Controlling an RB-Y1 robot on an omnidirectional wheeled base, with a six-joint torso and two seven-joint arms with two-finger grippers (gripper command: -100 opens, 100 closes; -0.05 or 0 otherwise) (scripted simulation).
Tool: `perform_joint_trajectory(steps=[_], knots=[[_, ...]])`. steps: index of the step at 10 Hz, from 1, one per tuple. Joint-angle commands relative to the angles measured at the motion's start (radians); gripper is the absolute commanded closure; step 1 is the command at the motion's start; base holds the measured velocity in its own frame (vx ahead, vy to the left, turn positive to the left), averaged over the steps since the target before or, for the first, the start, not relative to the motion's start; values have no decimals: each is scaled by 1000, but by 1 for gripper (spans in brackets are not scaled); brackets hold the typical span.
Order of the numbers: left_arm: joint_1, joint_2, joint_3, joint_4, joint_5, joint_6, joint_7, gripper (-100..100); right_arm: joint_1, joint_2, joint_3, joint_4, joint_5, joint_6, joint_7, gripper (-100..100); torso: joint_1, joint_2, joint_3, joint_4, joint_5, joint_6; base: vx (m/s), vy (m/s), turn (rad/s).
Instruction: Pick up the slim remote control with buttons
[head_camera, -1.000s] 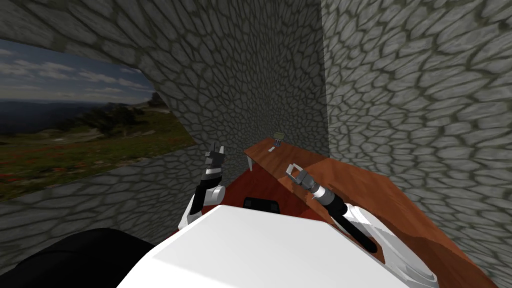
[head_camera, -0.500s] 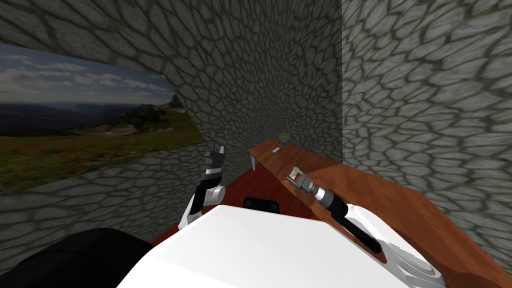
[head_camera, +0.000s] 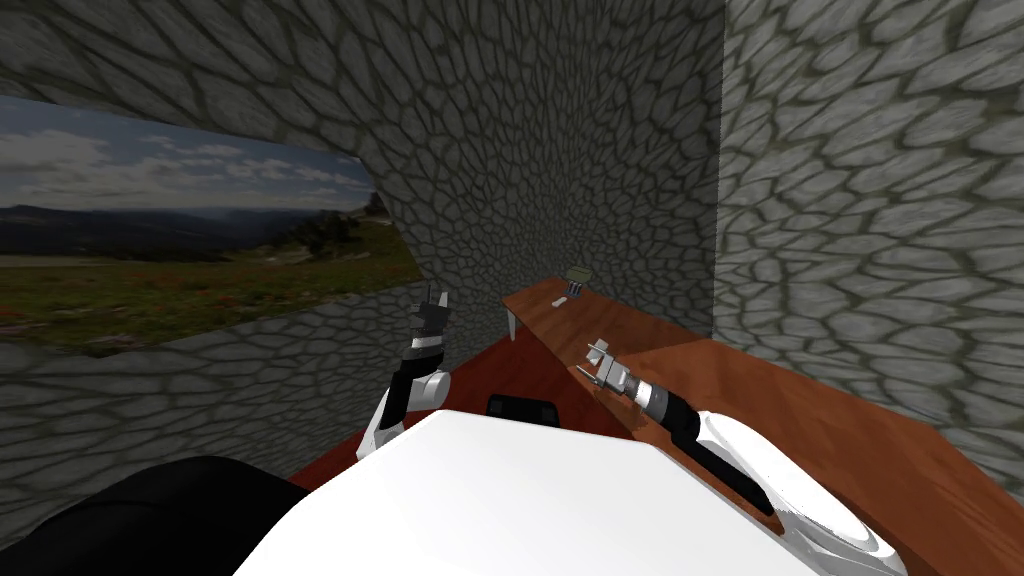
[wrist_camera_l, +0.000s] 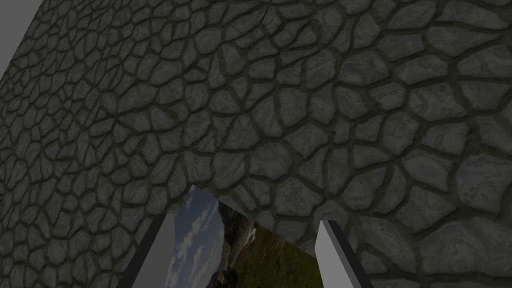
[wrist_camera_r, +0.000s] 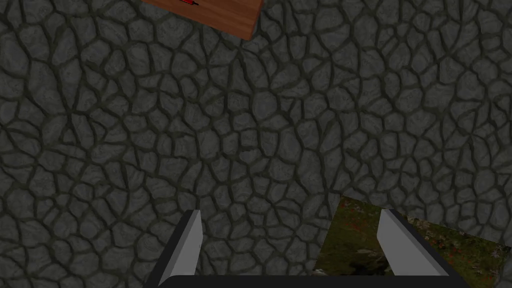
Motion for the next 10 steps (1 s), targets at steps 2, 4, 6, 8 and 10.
perform_joint_trajectory(steps=[2, 4, 6, 8, 10], knots=[[0, 0, 0, 0, 0, 0, 0, 0, -3, -16, -4, 15, 69, -8, 7, -100, -1, 0, 0, 0, 0, 1, 2, -15, 62], [0, 0, 0, 0, 0, 0, 0, 0, -9, -41, -9, 59, 135, -28, 30, -100, 0, 0, 0, 0, 0, 0, 1, -14, 246], [0, 0, 0, 0, 0, 0, 0, 0, -16, -63, -14, 104, 186, -48, 51, -100, 0, 0, 0, 0, 0, 2, 2, -12, 99], [0, 0, 0, 0, 0, 0, 0, 0, -16, -63, -14, 104, 230, -48, 51, -100, -1, 0, 0, 0, 0, 1, 2, -16, 119], [0, 0, 0, 0, 0, 0, 0, 0, -24, -83, -19, 148, 297, -68, 70, -100, 0, 0, 0, 0, 0, 0, 0, -18, 231]])
